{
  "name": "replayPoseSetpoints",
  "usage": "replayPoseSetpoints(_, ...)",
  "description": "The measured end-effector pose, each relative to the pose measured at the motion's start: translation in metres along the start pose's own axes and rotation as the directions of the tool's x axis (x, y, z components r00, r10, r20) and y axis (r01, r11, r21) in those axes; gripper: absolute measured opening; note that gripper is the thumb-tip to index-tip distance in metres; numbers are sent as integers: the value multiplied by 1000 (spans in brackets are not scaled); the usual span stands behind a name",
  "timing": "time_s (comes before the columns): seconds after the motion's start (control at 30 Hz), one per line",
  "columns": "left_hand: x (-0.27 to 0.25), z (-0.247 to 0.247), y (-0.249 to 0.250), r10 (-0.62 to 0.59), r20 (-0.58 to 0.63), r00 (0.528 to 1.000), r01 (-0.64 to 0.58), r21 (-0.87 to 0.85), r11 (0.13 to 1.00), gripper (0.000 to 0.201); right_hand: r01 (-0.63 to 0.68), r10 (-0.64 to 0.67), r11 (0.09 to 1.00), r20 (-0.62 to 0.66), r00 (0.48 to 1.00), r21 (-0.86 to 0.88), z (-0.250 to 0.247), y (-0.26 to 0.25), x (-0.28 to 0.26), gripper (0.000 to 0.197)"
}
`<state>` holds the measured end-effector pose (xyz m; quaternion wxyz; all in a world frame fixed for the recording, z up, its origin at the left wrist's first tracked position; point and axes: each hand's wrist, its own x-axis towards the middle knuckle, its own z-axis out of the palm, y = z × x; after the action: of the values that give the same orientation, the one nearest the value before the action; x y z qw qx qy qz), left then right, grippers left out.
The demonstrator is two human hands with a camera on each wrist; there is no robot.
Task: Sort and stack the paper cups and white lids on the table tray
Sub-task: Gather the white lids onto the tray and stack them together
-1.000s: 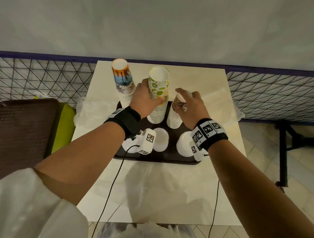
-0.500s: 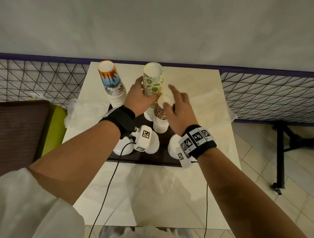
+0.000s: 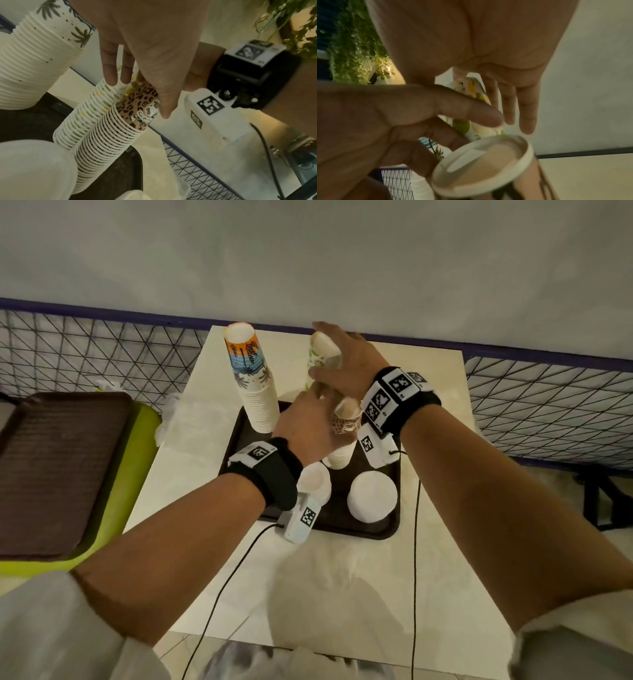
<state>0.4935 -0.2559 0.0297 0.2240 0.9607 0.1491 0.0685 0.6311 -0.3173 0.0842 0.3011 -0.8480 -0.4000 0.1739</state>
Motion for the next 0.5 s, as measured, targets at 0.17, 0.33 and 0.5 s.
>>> replayPoseSetpoints(0.17, 2, 15, 7, 7, 8, 1000, -6, -91, 996, 67, 20, -19, 998, 8, 1000, -53, 10, 0, 11, 81)
replayPoseSetpoints(0.33, 3, 19, 10, 2, 16, 1000, 0, -130, 992, 59, 19, -22, 994, -29, 999, -109, 10, 6, 6, 74)
replayPoseSetpoints(0.5, -5, 14, 2, 53, 44, 998, -47, -134, 990, 53, -45, 33, 992, -109, 993, -115, -3, 25, -10, 71)
